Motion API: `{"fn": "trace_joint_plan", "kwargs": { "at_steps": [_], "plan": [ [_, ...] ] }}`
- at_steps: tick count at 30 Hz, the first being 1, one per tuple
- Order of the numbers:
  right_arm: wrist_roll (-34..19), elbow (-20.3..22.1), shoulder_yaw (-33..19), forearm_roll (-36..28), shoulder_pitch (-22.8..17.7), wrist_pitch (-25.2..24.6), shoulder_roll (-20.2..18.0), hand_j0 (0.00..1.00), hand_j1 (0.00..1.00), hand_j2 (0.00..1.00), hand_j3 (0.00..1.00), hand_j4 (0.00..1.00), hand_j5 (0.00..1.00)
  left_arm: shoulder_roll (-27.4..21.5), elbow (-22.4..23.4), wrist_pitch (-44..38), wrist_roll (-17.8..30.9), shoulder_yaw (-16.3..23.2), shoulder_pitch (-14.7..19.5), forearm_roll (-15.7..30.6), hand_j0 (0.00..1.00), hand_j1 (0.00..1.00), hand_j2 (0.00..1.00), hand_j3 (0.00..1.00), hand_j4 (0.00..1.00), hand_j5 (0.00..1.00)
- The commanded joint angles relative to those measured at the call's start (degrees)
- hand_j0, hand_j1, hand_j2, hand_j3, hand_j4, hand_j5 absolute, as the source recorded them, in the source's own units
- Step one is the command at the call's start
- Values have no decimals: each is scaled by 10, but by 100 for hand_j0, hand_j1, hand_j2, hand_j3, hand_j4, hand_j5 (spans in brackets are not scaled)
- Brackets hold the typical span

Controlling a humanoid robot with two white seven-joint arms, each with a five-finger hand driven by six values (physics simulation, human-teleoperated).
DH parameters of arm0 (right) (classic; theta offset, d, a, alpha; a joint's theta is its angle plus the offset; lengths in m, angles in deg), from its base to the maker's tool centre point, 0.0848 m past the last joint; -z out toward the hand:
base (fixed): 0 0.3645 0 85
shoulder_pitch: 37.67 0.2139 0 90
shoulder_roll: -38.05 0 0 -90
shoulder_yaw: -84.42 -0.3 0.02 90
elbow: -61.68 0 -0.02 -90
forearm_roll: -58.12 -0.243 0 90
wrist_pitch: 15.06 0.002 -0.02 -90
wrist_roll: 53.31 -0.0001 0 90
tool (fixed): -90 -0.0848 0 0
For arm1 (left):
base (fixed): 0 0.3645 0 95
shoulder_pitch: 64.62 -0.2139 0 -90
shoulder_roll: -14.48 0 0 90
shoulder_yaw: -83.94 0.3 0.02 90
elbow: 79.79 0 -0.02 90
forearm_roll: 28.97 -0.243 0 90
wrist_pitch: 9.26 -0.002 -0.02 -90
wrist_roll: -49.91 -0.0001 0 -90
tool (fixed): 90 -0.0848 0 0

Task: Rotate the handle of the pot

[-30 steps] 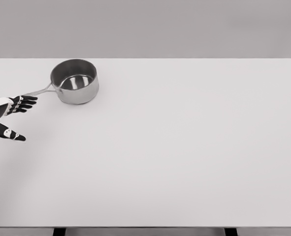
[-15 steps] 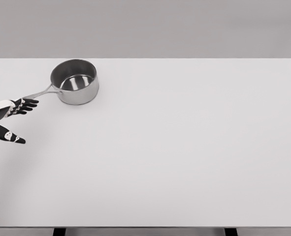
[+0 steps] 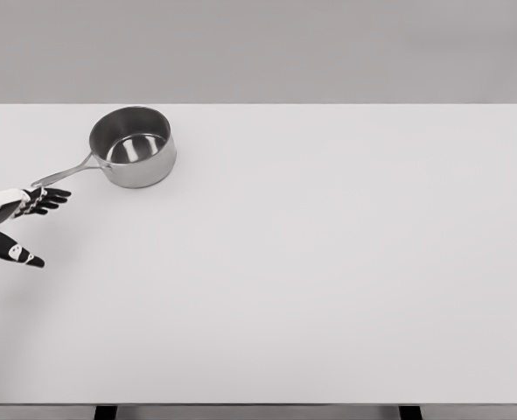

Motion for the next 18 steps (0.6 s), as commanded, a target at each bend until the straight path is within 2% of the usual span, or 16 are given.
{"fn": "trace_joint_plan", "kwargs": {
  "at_steps": [1,8,18],
  "plan": [
    [0,0,0,0,0,0,0,100,100,100,100,100,100,-4,-2,-3,0,1,0,-4,100,100,100,100,100,100],
    [0,0,0,0,0,0,0,100,100,100,100,100,100,-34,-43,-32,0,0,1,-2,100,100,100,100,100,100],
    [0,-1,0,0,0,-1,0,100,100,100,100,100,100,-26,-58,-31,0,1,13,2,100,100,100,100,100,100]
  ]
}}
